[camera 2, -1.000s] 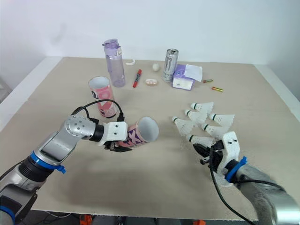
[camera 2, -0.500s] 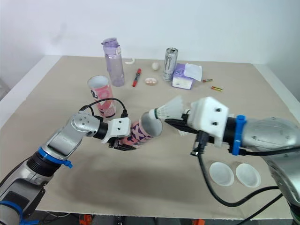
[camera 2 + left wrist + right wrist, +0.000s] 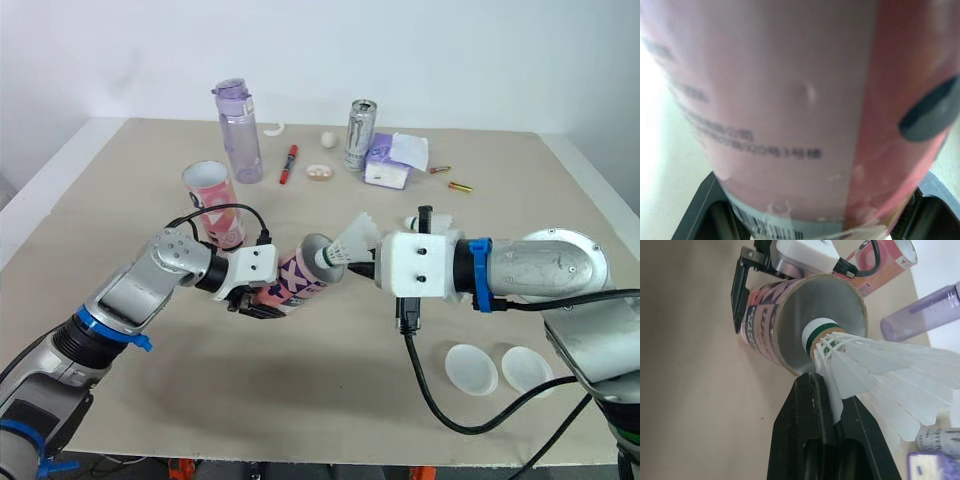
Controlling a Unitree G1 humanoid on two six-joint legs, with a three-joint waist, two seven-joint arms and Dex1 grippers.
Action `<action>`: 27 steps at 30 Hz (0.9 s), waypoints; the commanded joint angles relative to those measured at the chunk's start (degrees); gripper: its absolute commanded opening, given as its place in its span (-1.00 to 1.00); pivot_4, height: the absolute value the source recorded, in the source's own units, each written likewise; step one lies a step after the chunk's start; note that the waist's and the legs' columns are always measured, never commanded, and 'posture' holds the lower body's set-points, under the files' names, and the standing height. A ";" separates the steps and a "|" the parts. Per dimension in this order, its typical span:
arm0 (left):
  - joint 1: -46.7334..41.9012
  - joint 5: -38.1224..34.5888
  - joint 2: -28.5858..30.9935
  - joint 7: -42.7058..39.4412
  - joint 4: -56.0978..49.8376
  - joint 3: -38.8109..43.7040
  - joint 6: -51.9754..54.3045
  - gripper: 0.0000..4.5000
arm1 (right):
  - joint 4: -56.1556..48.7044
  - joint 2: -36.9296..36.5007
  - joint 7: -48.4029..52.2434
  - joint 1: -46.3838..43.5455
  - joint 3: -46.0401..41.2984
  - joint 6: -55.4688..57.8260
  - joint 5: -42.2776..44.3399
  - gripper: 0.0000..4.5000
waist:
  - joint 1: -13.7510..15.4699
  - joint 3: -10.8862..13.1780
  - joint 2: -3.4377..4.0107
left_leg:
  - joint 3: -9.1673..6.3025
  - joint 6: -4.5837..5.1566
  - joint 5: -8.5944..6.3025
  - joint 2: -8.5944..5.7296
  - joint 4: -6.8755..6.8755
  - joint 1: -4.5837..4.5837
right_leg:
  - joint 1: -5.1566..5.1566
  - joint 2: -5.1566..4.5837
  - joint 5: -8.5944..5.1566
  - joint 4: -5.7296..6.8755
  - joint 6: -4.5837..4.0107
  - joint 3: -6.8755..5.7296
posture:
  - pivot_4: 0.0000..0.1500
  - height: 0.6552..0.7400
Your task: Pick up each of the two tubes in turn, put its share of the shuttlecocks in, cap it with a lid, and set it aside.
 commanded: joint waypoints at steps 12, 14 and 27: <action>-1.86 2.14 1.16 0.35 -0.11 -0.66 -0.02 0.27 | 3.26 16.53 -12.79 11.96 -13.93 10.81 11.15 0.96 | 0.12 -0.05 -0.09 | -0.12 -0.01 0.01 0.01 0.10 -0.03 | 0.09 0.09 0.09 0.08 -0.05 0.02 | 1.00 1.00; -1.89 1.97 1.41 0.27 -0.46 -0.58 0.20 0.27 | 5.22 21.83 -19.30 16.23 -14.49 14.03 11.28 0.96 | 0.12 -0.11 -0.20 | -0.05 -0.01 0.01 -0.01 0.15 -0.05 | 0.03 0.07 0.11 0.10 0.00 0.08 | 1.00 1.00; -1.64 1.85 1.45 0.73 -1.98 -0.45 1.28 0.27 | 8.37 38.83 -35.31 21.39 -13.40 20.87 11.41 0.96 | -0.08 -0.06 0.07 | -0.05 0.02 0.09 0.07 0.31 -0.01 | 0.02 0.24 0.07 0.25 -0.10 0.16 | 1.00 1.00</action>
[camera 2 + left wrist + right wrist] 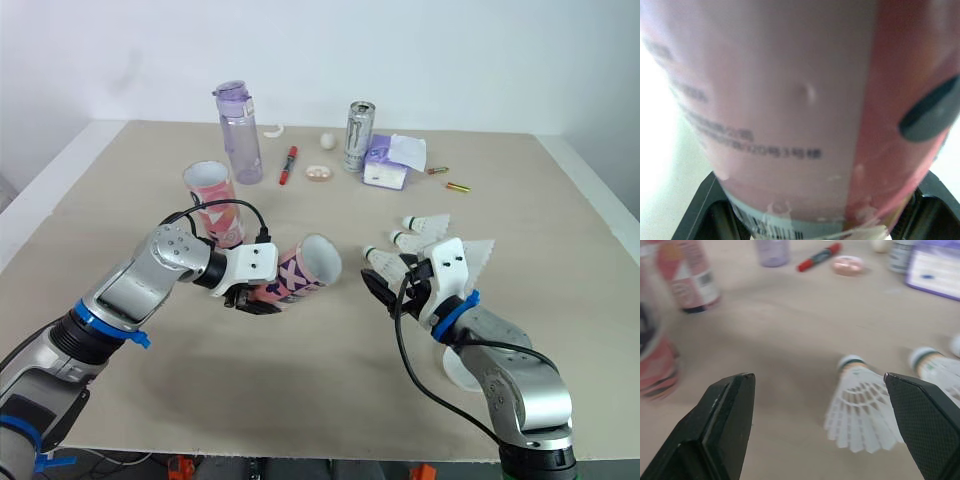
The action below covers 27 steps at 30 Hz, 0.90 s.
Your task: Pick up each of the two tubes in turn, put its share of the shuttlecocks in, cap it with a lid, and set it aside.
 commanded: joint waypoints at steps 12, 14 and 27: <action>0.03 0.09 0.28 0.57 -2.23 0.61 0.49 0.27 | 4.86 5.91 -4.93 -3.44 -1.13 2.03 2.39 0.96 | -0.03 0.00 0.01 | 0.01 0.00 0.00 0.00 0.00 0.00 | -0.01 0.00 0.01 0.00 0.01 0.01 | 1.00 1.00; 0.09 0.11 0.22 0.66 -2.23 0.60 0.43 0.27 | 6.14 6.96 -6.54 -5.26 -1.57 2.58 2.62 0.96 | -0.04 0.00 0.01 | 0.02 0.00 0.00 0.00 0.00 0.00 | -0.01 0.00 0.01 0.00 -0.01 0.03 | 1.00 1.00; 0.50 -0.06 0.11 1.52 -2.23 0.72 0.77 0.27 | 11.17 9.19 -11.30 -11.21 -0.50 4.89 0.85 -0.76 | -0.11 0.01 0.02 | 0.00 0.00 0.00 0.01 -0.04 -0.02 | -0.03 0.01 0.08 0.00 0.15 0.00 | 1.00 1.00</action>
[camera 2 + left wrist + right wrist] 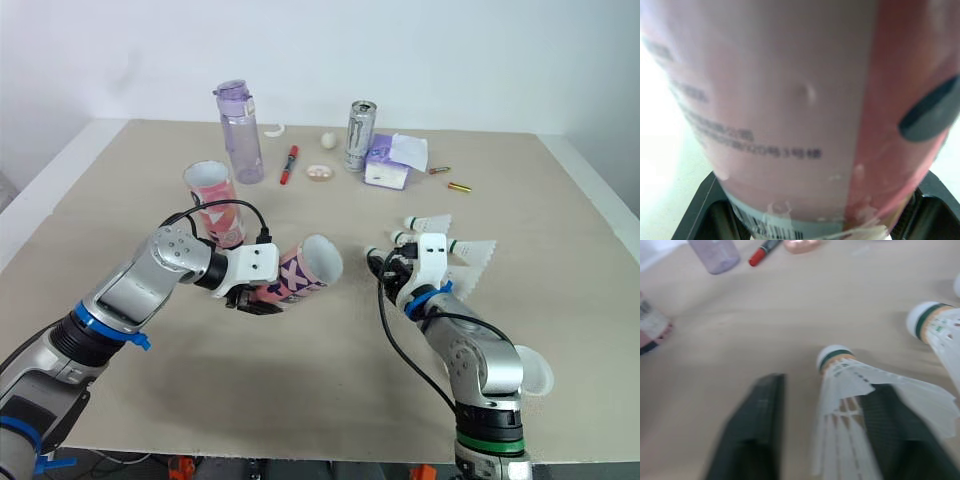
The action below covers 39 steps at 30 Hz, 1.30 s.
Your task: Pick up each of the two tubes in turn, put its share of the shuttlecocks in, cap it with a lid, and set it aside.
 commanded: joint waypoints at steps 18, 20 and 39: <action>-1.37 0.13 -0.82 0.03 2.28 0.62 -2.02 0.27 | -18.37 -13.76 8.18 -6.08 -8.09 6.00 11.35 -0.97 | 0.07 0.02 0.04 | 0.01 0.00 0.00 -0.04 0.03 -0.02 | 0.02 -0.06 -0.01 -0.03 0.00 0.02 | 1.00 1.00; -1.50 0.21 -0.75 -0.18 2.84 0.56 -2.58 0.27 | -19.99 -19.46 12.40 -7.78 -10.99 6.39 15.11 -0.97 | 0.06 0.02 0.04 | 0.02 0.00 0.00 -0.06 0.03 -0.02 | 0.03 -0.10 -0.03 -0.07 -0.04 0.03 | 1.00 1.00; -2.29 -0.13 -1.95 -0.36 3.79 0.48 -2.39 0.27 | -21.02 -39.15 41.67 -3.97 4.83 -25.67 -6.47 -0.97 | 0.24 0.02 0.01 | 0.06 0.00 0.00 -0.04 0.19 -0.03 | 0.06 -0.10 -0.04 -0.12 -0.11 0.02 | 1.00 1.00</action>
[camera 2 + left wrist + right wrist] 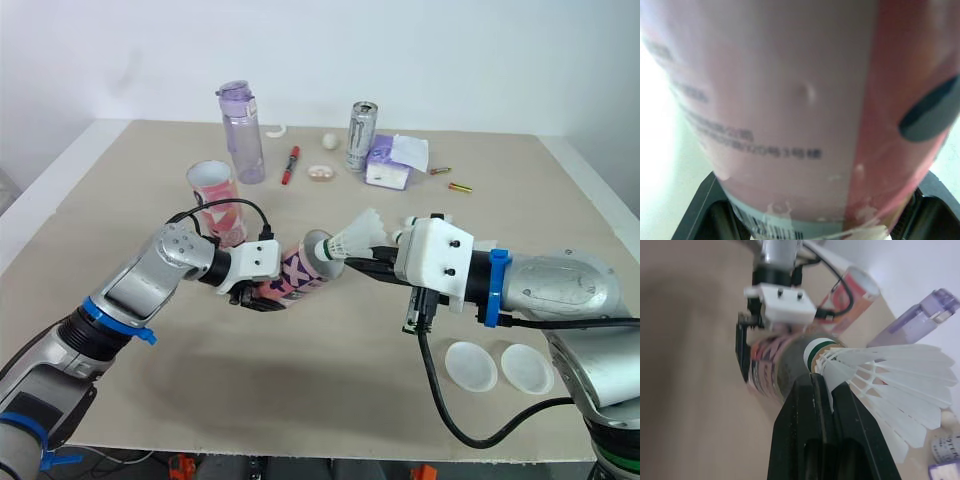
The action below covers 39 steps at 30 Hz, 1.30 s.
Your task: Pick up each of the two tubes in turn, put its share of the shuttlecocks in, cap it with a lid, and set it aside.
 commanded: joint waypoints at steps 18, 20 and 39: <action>-0.52 0.38 -0.25 0.56 -1.28 0.42 0.84 0.27 | 4.83 10.08 -8.57 4.71 -11.68 6.53 8.60 0.97 | 0.27 0.01 -0.03 | -0.09 0.00 0.00 -0.02 0.02 -0.04 | 0.04 -0.02 -0.02 0.00 0.02 -0.06 | 1.00 1.00; -0.45 0.35 -0.28 0.54 -1.35 0.38 0.81 0.27 | 7.50 14.20 -14.08 8.59 -17.00 9.64 10.12 0.97 | 0.32 0.00 -0.10 | -0.13 0.00 0.00 -0.03 0.04 -0.08 | 0.06 -0.03 -0.02 0.00 0.02 -0.09 | 1.00 1.00; -0.68 0.46 -0.68 0.32 -1.51 0.30 0.79 0.27 | 20.90 23.51 -19.13 22.42 -23.73 8.82 8.98 0.97 | -0.05 -0.03 0.10 | -0.03 0.01 0.00 -0.04 0.06 0.03 | 0.10 -0.02 0.02 0.01 0.05 0.01 | 1.00 1.00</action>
